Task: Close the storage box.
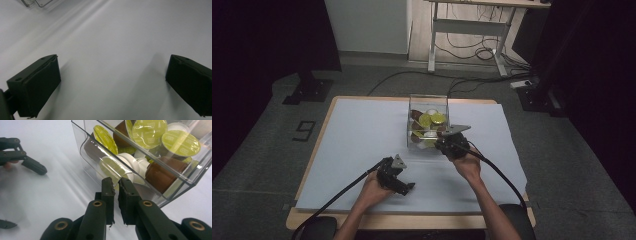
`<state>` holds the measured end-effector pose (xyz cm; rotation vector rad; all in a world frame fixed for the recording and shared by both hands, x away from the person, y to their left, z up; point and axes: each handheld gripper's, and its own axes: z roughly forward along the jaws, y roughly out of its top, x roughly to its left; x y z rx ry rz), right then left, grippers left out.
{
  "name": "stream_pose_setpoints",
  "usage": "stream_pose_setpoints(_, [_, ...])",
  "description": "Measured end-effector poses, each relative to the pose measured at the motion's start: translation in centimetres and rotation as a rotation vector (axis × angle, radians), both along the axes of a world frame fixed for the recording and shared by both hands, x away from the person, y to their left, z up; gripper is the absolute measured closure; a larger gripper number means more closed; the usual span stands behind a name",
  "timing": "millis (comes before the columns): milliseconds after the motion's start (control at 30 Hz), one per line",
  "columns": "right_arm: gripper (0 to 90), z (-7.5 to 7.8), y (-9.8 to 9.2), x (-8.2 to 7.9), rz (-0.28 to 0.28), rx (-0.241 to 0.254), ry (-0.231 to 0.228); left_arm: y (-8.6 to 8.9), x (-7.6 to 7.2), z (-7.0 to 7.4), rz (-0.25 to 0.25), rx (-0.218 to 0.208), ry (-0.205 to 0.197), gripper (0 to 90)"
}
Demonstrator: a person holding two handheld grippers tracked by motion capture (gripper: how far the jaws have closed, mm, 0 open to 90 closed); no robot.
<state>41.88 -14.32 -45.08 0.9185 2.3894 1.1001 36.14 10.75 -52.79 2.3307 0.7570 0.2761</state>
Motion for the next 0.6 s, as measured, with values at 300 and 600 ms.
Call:
stream_pose_setpoints(300, [84.4, -0.2, 0.0, 0.7, -0.029, 0.012, -0.01, 0.0, 0.0, 0.0, 0.0, 0.0, 0.0, 0.0])
stream_pose_setpoints(600, [84.5, -0.3, 0.2, 1.4, -0.054, 0.004, -0.024, 0.0, 0.0, 0.0, 0.0, -0.001, 0.0, 0.0])
